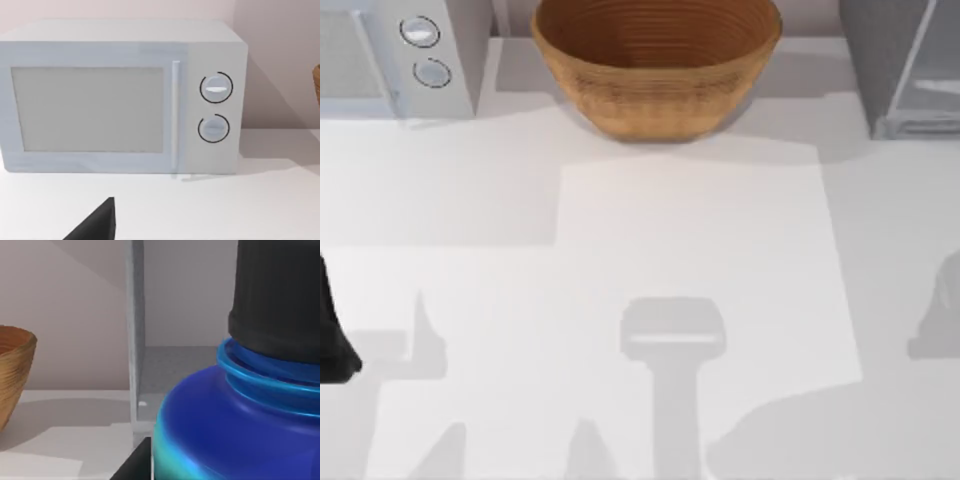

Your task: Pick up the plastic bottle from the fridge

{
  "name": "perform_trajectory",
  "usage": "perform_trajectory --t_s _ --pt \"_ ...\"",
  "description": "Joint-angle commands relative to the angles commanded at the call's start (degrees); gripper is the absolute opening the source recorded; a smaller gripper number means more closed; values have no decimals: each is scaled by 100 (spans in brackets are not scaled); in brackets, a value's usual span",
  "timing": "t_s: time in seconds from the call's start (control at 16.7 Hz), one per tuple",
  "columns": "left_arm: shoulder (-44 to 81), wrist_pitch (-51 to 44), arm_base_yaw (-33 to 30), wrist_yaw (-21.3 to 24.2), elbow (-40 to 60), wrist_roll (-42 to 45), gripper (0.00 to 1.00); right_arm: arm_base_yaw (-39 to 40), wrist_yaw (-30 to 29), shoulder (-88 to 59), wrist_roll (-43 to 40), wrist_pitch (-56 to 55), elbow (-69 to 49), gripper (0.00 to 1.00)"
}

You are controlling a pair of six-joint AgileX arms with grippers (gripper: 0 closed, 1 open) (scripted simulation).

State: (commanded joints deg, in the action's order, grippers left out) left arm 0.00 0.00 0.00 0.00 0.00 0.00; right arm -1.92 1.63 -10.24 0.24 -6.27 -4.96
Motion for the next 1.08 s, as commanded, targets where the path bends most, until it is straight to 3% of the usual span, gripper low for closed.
perform_trajectory --t_s 0.24,0.66,0.84,1.08 --pt "0 0 0 0 0 0 100 171 -146 923 -20 567 450 0" --pt "0 0 0 0 0 0 100 174 -154 999 -13 618 486 0" --pt "0 0 0 0 0 0 100 393 -338 656 8 388 265 0" --pt "0 0 0 0 0 0 100 1126 -999 -575 97 -331 -437 0"
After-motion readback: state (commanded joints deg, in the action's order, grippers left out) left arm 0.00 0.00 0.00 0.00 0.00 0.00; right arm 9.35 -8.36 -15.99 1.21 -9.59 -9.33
